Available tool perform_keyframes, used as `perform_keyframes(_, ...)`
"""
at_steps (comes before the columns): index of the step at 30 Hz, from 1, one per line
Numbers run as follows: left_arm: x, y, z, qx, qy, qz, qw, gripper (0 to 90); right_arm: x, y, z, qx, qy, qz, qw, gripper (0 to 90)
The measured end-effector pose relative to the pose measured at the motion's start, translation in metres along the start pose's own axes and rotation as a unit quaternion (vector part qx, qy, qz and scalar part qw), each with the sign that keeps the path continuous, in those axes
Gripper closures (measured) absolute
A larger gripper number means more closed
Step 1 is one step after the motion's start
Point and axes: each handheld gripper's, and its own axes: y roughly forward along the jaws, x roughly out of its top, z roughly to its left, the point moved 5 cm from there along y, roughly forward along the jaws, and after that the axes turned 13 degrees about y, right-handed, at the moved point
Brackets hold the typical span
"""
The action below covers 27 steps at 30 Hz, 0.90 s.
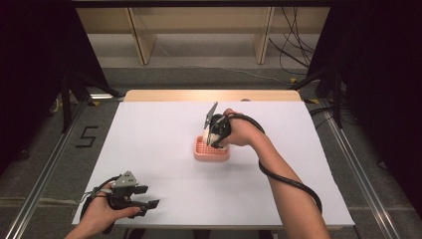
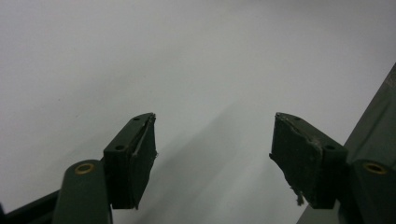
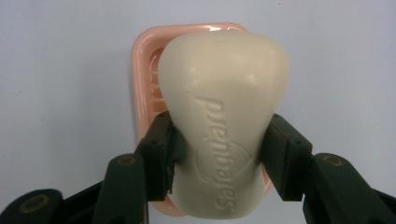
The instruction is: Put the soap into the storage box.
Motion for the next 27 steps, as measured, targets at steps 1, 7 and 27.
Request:
perform_keyframes(1, 0.000, 0.000, 0.000, 0.001, 0.000, 0.000, 1.0000, 30.4, 0.000, 0.001, 0.000, -0.001, 0.000, 0.004, 1.0000, 50.6)
perform_keyframes(7, 0.000, 0.000, 0.000, -0.003, 0.004, 0.001, 1.0000, 30.3, 0.000, 0.004, 0.000, 0.001, -0.002, 0.011, 0.9999, 50.6)
perform_keyframes(27, 0.000, -0.002, 0.001, -0.002, 0.007, 0.000, 1.0000, 30.4, 0.002, 0.019, -0.001, 0.007, -0.026, 0.010, 0.9996, 50.6)
